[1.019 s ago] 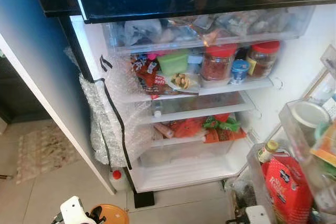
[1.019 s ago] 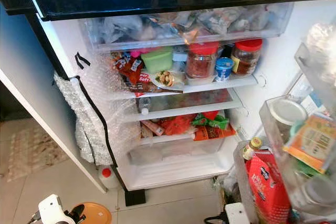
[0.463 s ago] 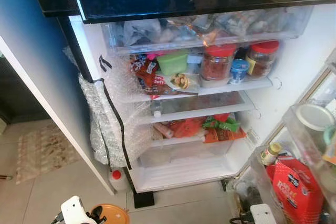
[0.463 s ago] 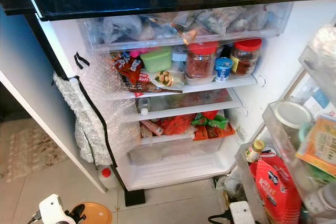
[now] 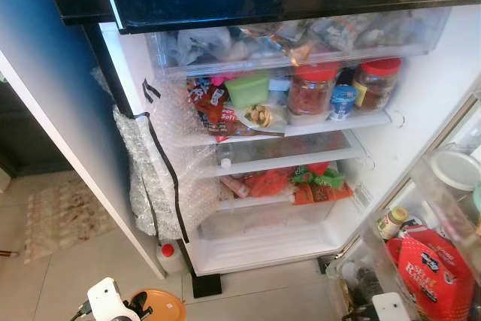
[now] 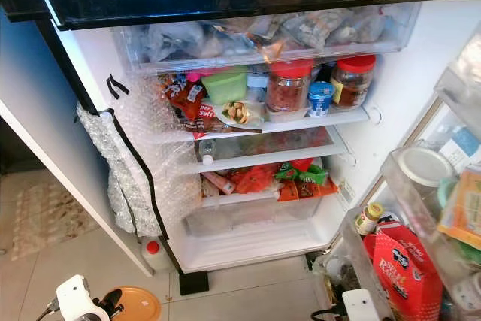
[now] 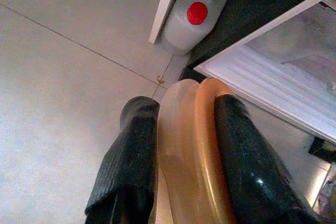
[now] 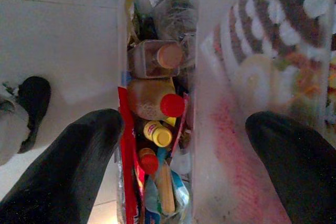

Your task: Restocking fridge

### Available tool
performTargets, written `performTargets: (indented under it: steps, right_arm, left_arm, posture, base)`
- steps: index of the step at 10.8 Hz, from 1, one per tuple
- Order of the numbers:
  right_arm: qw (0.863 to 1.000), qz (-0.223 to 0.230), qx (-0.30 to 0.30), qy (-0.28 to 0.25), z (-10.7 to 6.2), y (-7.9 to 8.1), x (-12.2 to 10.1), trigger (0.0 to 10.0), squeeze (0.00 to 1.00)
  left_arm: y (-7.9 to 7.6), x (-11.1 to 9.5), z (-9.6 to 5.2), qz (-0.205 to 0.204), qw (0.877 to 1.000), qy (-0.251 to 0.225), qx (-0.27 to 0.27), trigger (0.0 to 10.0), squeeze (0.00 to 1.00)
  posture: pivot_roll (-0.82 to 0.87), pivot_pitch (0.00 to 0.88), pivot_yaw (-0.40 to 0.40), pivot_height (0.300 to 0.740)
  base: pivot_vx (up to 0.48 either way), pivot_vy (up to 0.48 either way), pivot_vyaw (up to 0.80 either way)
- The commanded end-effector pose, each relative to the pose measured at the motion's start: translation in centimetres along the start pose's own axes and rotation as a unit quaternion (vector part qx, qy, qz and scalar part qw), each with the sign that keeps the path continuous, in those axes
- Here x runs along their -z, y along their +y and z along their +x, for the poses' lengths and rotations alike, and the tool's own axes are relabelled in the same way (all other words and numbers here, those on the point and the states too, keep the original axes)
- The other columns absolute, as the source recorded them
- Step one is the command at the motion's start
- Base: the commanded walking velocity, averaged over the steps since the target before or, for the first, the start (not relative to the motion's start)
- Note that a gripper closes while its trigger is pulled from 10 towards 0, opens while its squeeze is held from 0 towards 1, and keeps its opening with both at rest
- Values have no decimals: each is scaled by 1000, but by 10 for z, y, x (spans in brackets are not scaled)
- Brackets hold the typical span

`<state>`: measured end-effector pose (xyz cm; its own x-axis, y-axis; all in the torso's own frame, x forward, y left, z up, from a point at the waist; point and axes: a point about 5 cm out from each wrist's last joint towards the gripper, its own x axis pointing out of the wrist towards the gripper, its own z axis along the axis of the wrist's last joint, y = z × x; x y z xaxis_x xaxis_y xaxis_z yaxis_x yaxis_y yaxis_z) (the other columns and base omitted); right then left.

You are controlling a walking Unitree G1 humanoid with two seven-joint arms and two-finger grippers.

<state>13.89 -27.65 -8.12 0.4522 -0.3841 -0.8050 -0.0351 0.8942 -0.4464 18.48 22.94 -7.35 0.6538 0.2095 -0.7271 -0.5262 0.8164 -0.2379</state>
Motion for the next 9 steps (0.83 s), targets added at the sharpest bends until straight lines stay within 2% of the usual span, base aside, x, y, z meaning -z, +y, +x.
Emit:
performTargets:
  steps: [1, 4, 6, 9]
  right_arm:
    - [999, -5, 32, 2, 1, -17, 2, 10000, 0]
    - [998, -16, 54, 9, 0, -39, 9, 10000, 0]
    - [998, -21, 62, 9, 0, -46, 9, 10000, 0]
    - [998, -17, 54, 8, 1, -37, 6, 10000, 0]
  left_arm:
    - [3, -2, 0, 5, 1000, 1, -3, 10000, 0]
    - [4, -4, 0, 7, 1000, -2, -4, 10000, 0]
    - [2, -4, 1, 8, 1000, -2, -1, 10000, 0]
    - [2, -4, 1, 11, 1000, 1, 0, 10000, 0]
  posture:
    - [-28, 42, 4, 740]
    - [-30, 41, 9, 740]
    - [-33, 39, 11, 740]
    - [-31, 37, 14, 740]
  base:
    - [0, 0, 0]
    - [0, 0, 0]
    - [0, 0, 0]
    - [0, 0, 0]
